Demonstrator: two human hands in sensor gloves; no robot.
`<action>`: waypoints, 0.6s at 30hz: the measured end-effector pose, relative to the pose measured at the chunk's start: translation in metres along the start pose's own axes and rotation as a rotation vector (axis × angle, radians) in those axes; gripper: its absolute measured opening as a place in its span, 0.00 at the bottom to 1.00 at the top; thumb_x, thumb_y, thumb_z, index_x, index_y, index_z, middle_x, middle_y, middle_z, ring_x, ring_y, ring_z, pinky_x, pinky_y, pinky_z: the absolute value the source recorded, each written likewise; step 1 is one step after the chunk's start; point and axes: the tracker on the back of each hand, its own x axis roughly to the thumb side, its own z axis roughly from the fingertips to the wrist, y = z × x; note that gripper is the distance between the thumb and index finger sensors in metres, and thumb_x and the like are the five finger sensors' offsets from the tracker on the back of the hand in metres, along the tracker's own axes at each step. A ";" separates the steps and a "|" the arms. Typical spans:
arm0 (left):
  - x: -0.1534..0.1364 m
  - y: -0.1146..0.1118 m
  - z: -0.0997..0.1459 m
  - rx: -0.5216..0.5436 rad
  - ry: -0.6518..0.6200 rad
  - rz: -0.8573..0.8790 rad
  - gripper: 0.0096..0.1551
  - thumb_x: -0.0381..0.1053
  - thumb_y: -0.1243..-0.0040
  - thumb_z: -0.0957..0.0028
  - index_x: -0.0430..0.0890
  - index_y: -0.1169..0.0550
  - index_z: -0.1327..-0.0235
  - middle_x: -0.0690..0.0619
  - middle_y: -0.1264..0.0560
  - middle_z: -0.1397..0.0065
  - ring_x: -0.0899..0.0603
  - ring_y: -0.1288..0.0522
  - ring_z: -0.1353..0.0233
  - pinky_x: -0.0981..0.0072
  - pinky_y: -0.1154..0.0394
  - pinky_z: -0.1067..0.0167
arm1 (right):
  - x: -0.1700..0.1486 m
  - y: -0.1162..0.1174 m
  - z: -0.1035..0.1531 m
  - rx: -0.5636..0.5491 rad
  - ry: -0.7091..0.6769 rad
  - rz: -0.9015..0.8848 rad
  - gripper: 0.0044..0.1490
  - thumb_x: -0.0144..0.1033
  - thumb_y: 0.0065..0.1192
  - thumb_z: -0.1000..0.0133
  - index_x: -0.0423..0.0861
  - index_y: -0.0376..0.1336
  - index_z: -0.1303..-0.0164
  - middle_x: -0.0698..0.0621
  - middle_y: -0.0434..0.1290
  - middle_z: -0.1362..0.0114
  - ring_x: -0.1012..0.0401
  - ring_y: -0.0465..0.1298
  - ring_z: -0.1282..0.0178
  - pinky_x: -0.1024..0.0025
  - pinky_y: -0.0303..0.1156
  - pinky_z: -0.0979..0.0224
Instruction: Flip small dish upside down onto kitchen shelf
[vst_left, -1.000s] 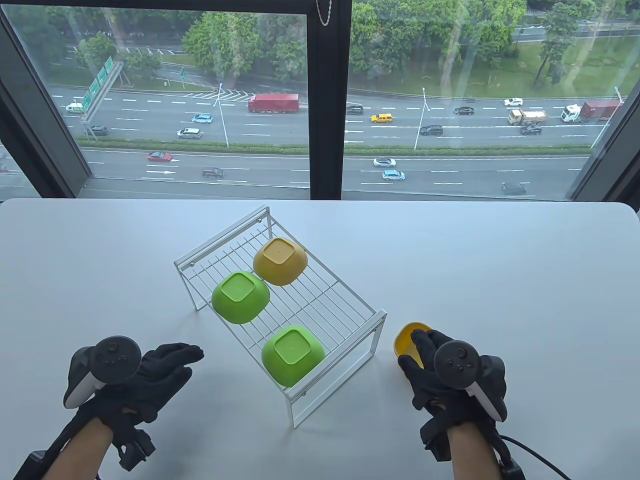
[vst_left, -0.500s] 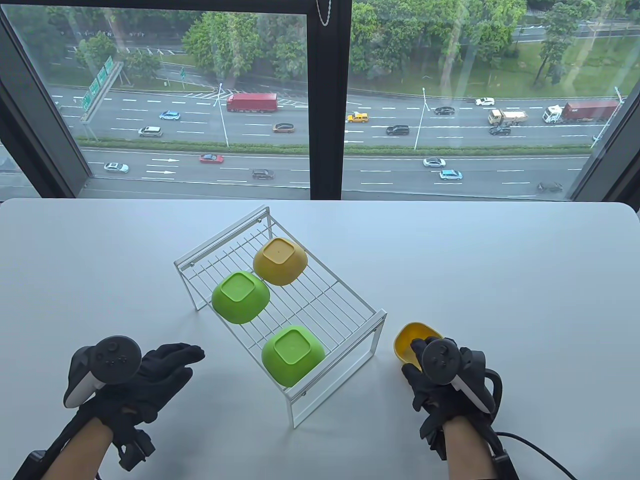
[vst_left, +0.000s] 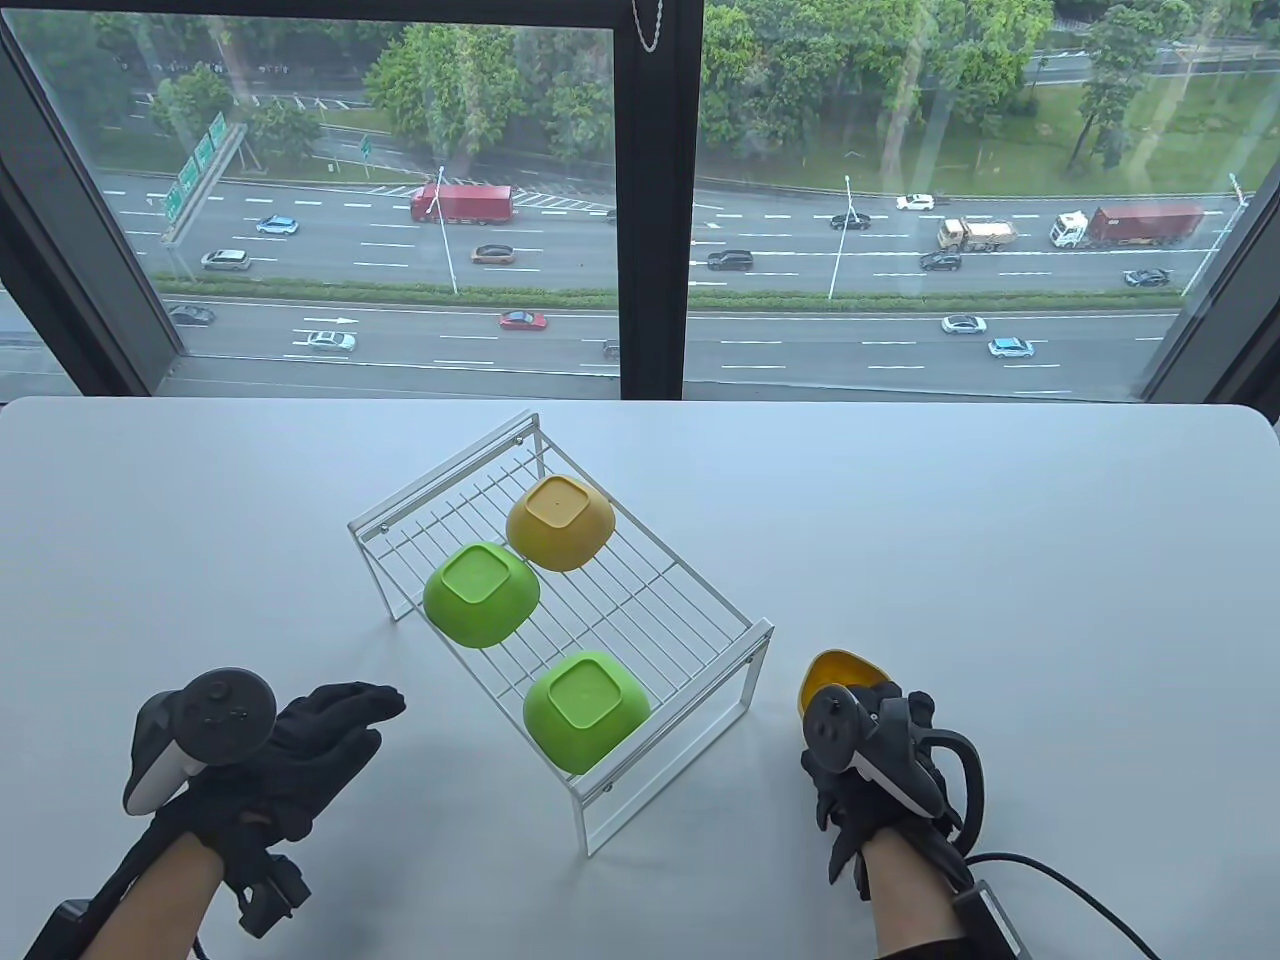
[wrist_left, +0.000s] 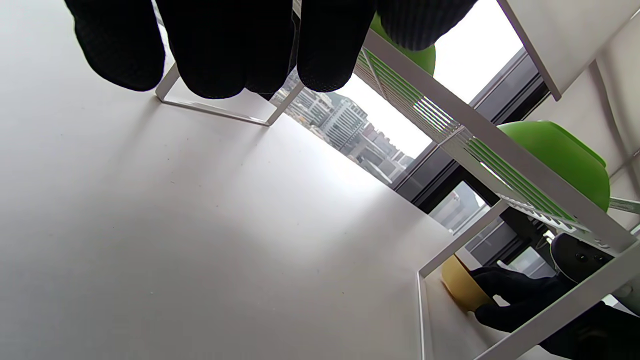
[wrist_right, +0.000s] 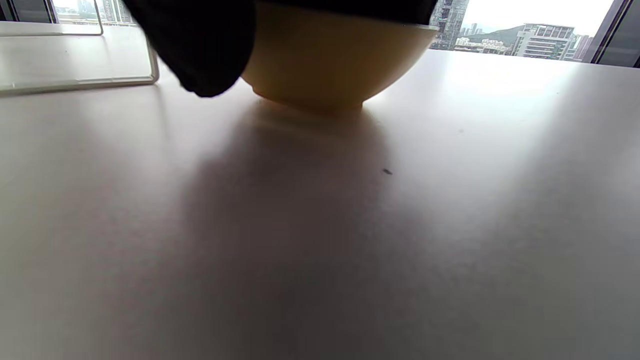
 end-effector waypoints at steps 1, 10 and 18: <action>0.000 0.000 0.000 -0.001 0.002 0.000 0.38 0.65 0.54 0.52 0.57 0.28 0.26 0.50 0.35 0.18 0.39 0.32 0.25 0.38 0.30 0.29 | 0.001 0.001 0.000 0.004 0.004 0.005 0.33 0.50 0.70 0.49 0.55 0.66 0.33 0.50 0.66 0.19 0.47 0.59 0.17 0.40 0.46 0.18; 0.012 0.006 -0.001 0.010 -0.089 0.001 0.38 0.65 0.53 0.51 0.56 0.28 0.26 0.49 0.35 0.17 0.38 0.32 0.24 0.38 0.30 0.29 | 0.010 0.005 0.003 -0.093 0.011 0.114 0.28 0.47 0.71 0.50 0.60 0.67 0.38 0.55 0.71 0.23 0.51 0.69 0.23 0.40 0.53 0.19; 0.018 0.003 -0.007 -0.019 -0.130 -0.052 0.38 0.66 0.54 0.51 0.57 0.28 0.25 0.50 0.34 0.17 0.39 0.32 0.24 0.38 0.30 0.29 | 0.012 0.007 0.002 -0.109 0.042 0.108 0.27 0.47 0.70 0.50 0.60 0.68 0.39 0.56 0.72 0.24 0.53 0.72 0.24 0.41 0.57 0.20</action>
